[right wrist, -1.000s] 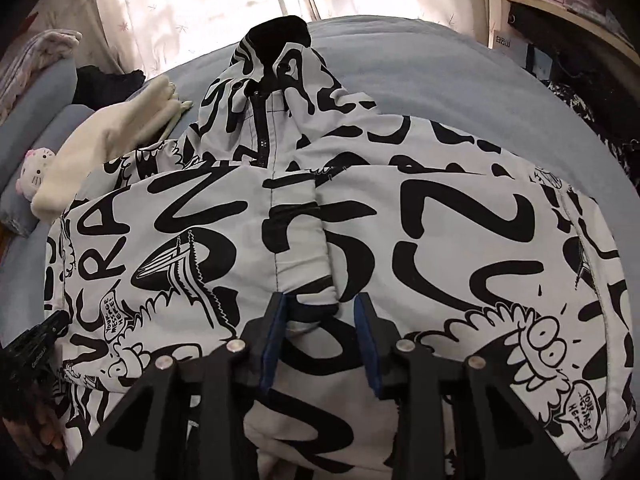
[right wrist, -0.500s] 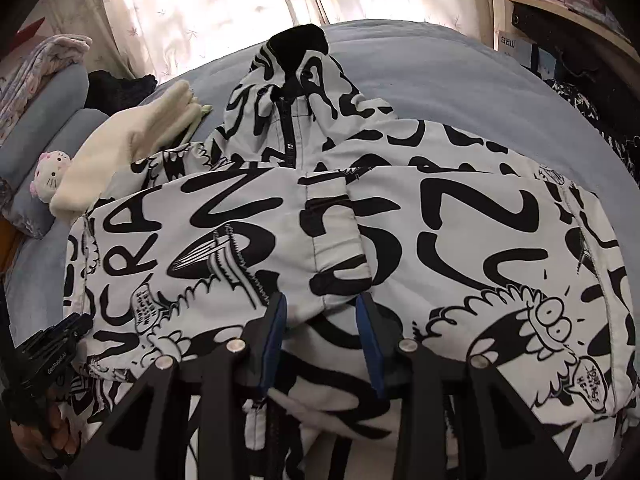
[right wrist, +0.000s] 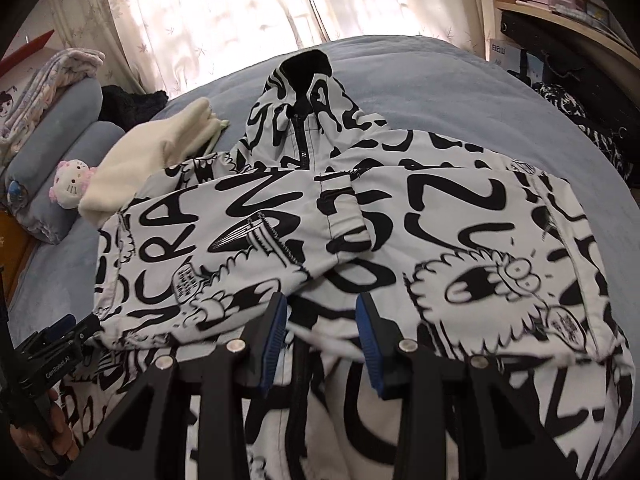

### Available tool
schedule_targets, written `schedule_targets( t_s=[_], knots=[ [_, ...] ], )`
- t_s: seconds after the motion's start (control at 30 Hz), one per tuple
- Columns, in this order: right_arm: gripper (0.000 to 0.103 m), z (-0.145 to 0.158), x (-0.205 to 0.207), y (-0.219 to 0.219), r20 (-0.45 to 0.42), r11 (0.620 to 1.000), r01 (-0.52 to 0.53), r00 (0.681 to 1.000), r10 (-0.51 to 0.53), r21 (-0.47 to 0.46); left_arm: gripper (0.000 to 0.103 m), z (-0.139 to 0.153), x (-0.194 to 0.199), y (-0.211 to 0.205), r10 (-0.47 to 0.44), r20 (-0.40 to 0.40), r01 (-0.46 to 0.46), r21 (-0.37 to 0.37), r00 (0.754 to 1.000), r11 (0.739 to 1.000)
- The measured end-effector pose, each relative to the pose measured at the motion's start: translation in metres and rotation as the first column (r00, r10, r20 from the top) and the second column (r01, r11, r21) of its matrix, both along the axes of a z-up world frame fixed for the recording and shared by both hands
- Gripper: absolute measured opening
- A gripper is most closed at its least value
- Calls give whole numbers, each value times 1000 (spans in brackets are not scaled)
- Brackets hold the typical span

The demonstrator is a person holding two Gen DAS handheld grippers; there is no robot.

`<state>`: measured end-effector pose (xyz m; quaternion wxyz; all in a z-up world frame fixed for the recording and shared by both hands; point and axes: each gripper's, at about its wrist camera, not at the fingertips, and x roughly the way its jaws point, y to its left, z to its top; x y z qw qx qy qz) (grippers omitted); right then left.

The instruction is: Fold large clothes

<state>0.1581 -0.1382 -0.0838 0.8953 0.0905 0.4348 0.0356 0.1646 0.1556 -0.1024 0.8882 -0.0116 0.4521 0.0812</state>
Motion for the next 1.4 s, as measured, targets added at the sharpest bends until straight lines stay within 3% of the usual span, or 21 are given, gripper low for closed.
schedule_targets(
  t_s=[0.67, 0.97, 1.27, 1.4],
  knots=[
    [36, 24, -97, -12, 22, 996, 46, 999, -47, 73, 61, 40, -95, -33, -67, 25, 68, -37, 997, 997],
    [36, 28, -140, -10, 35, 999, 33, 999, -35, 43, 63, 47, -142, -38, -99, 35, 100, -16, 994, 995],
    [36, 35, -182, 0, 69, 999, 4, 998, -1, -45, 65, 43, -183, -24, -84, 18, 84, -2, 996, 996],
    [42, 34, -197, 4, 73, 998, -7, 997, 12, -66, 65, 37, -197, -12, -64, -2, 64, -24, 998, 998]
  ],
)
